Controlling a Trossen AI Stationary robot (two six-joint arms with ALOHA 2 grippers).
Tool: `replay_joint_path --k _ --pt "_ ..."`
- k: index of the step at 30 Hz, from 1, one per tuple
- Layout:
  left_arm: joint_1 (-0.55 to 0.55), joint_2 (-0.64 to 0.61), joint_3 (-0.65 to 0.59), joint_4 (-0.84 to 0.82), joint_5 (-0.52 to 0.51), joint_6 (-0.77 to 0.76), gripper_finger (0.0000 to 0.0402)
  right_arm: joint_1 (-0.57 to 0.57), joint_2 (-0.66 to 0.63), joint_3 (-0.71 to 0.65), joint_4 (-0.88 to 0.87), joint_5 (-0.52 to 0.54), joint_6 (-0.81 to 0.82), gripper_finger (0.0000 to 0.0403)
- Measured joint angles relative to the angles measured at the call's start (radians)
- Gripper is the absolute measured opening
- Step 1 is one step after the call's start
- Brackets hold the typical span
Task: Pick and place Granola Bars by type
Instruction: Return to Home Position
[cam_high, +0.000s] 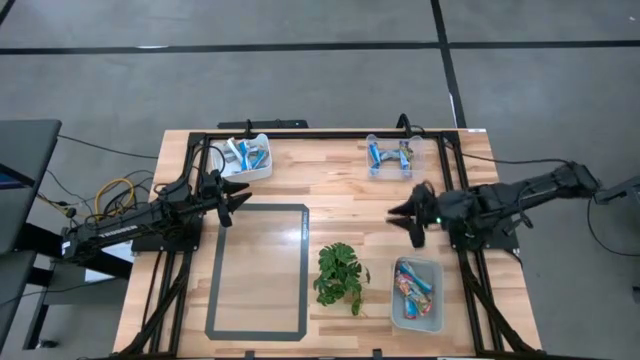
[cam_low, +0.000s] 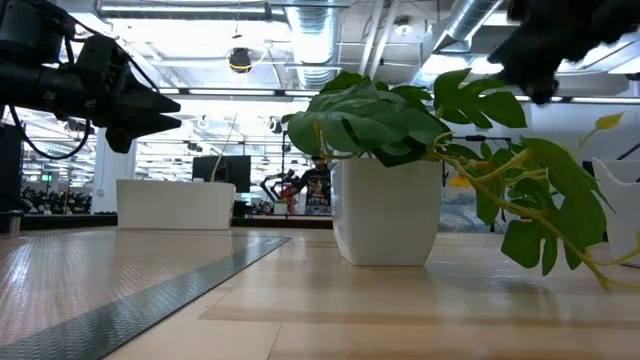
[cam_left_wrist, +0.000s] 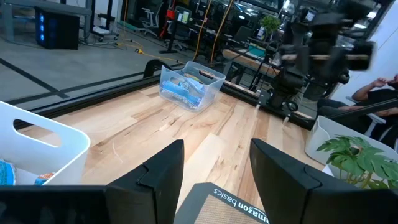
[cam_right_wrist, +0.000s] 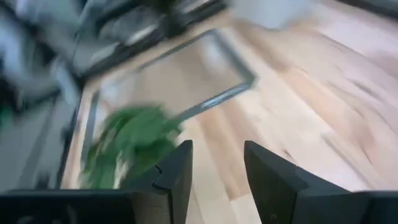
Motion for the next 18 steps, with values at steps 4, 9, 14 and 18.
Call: replay_joint_path --k 4,9,14,18 --pt "0.000 0.000 0.000 0.000 0.000 0.000 0.0176 -0.121 -0.096 -0.103 0.102 -0.102 0.044 0.0134" --pt "0.000 0.000 0.000 0.000 0.000 0.000 0.0176 -0.181 -0.184 -0.219 0.315 -0.568 -0.392 0.0137" --pt "0.000 0.000 0.000 0.000 0.000 0.000 0.0176 -0.232 -0.252 -0.312 0.346 -0.711 -0.506 0.0134" --pt "0.000 0.000 0.000 0.000 0.000 0.000 0.0176 -0.285 -0.296 -0.395 0.374 -0.538 -0.435 0.0133"
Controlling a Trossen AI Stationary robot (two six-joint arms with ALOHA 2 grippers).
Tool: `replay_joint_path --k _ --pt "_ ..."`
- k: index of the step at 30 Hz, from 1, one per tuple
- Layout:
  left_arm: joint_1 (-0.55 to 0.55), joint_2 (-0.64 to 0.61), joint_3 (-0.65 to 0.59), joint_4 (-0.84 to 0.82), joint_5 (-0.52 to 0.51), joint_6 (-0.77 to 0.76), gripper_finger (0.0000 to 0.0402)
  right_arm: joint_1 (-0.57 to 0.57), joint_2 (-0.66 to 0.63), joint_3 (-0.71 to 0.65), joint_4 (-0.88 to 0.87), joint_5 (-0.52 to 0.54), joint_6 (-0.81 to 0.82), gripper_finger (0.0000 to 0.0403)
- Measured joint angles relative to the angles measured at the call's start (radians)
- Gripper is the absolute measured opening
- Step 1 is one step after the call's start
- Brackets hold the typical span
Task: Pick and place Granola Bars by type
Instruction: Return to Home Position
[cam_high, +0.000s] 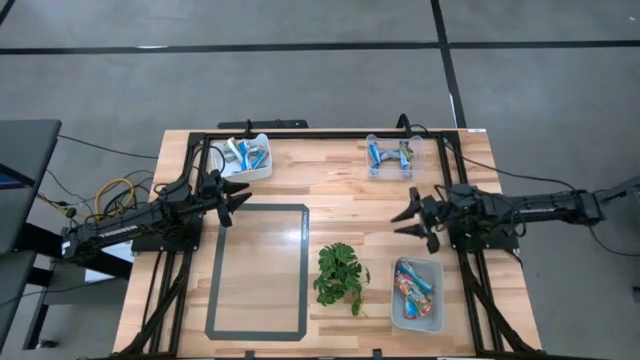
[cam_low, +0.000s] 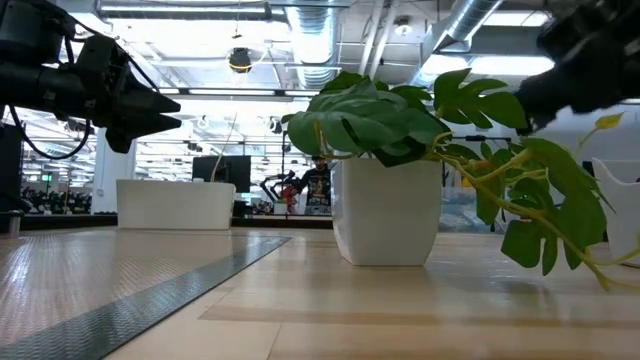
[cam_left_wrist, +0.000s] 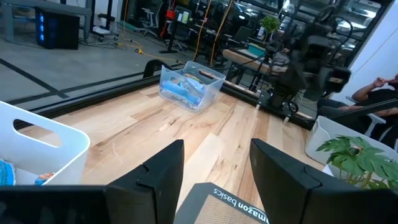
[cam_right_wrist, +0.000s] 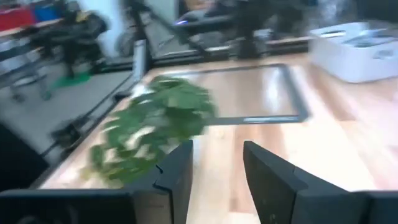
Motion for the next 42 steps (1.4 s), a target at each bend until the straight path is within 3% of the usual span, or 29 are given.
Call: replay_joint_path --k 10,16,24,42 --pt "0.000 0.000 0.000 0.000 0.000 0.000 0.0176 -0.084 -0.044 -0.123 0.156 0.041 0.005 0.0133" --pt "0.000 0.000 0.000 0.000 0.000 0.000 0.0176 -0.117 -0.154 -0.123 0.138 0.040 -0.010 0.0137" --pt "0.000 0.000 0.000 0.000 0.000 0.000 0.0176 -0.118 -0.355 -0.124 -0.017 0.037 -0.017 0.0134" --pt "0.000 0.000 0.000 0.000 0.000 0.000 0.0176 -0.118 -0.368 -0.125 -0.018 0.038 0.110 0.0133"
